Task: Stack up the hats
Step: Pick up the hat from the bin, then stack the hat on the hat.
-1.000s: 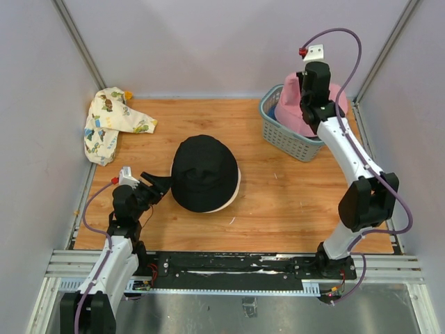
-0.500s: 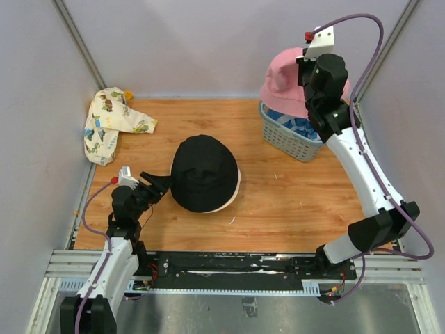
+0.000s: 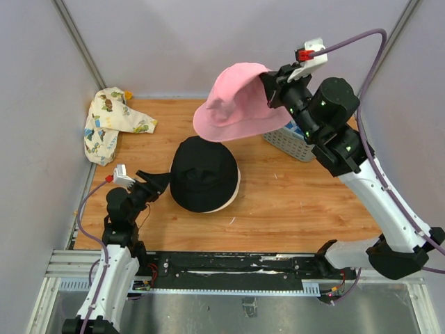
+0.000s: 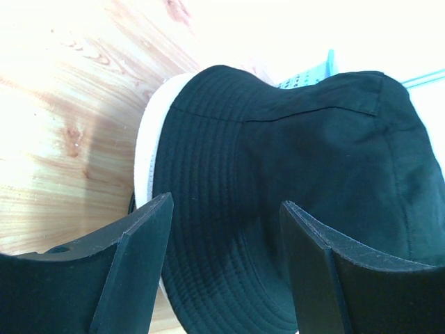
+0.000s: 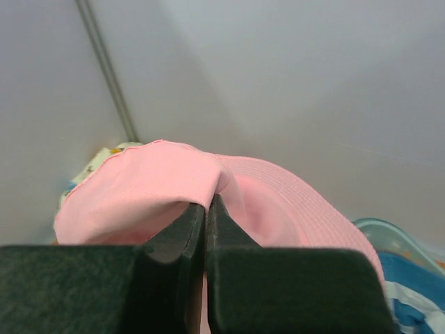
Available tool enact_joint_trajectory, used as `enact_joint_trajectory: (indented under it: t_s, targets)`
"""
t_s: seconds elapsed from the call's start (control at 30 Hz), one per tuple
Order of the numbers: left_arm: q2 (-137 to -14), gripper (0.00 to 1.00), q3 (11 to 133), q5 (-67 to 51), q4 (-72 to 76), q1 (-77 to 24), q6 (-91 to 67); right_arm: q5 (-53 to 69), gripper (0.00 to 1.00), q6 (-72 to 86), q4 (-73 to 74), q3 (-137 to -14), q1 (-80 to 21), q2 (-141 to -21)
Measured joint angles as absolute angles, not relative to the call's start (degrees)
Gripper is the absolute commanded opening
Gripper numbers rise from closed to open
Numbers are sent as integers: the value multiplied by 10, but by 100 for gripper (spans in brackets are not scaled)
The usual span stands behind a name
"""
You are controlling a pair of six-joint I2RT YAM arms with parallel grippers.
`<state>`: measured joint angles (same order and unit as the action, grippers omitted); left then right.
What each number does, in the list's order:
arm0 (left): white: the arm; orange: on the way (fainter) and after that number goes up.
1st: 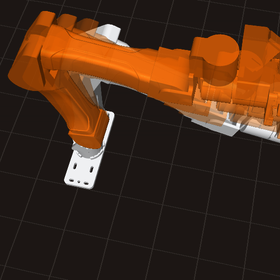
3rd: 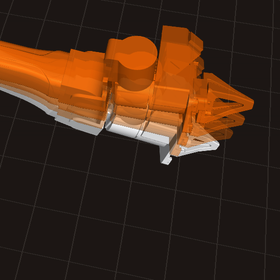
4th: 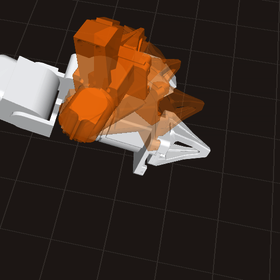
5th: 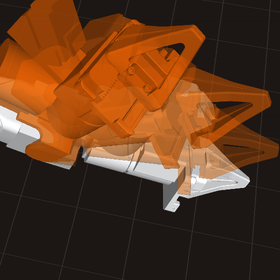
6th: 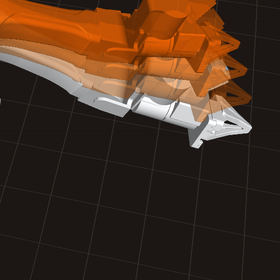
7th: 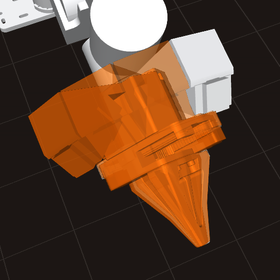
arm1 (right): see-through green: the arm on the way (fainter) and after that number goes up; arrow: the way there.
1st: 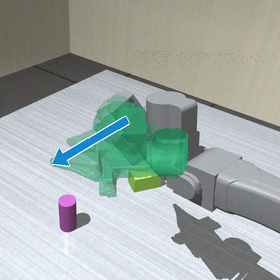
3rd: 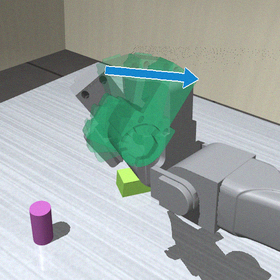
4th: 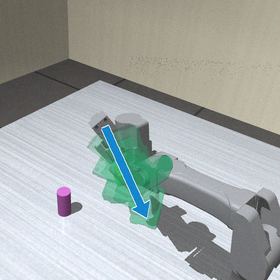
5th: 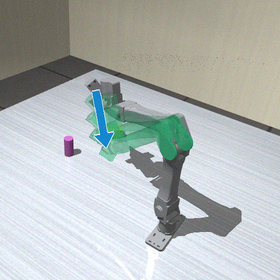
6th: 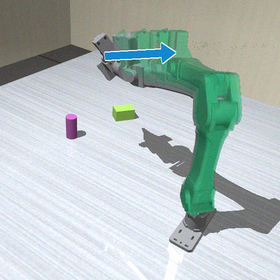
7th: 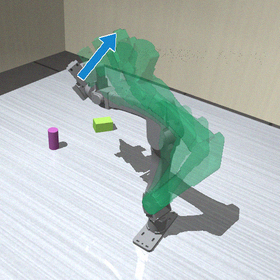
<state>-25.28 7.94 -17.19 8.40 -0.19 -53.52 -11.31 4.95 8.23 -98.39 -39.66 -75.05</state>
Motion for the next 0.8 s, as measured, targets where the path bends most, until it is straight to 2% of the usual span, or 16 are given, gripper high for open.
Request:
enact_joint_trajectory:
  t_s: [0.2, 0.4, 0.8]
  targets:
    - [-220, 68, 93, -172, 52, -2, -533, -70, 1, 114, 74, -943, -469, -730]
    - [-204, 68, 114, -172, 24, -2, -531, -44, 1, 154, 69, -890, -518, -764]
    - [-196, 69, 134, -181, 5, -2, -529, -26, 1, 187, 58, -874, -539, -808]
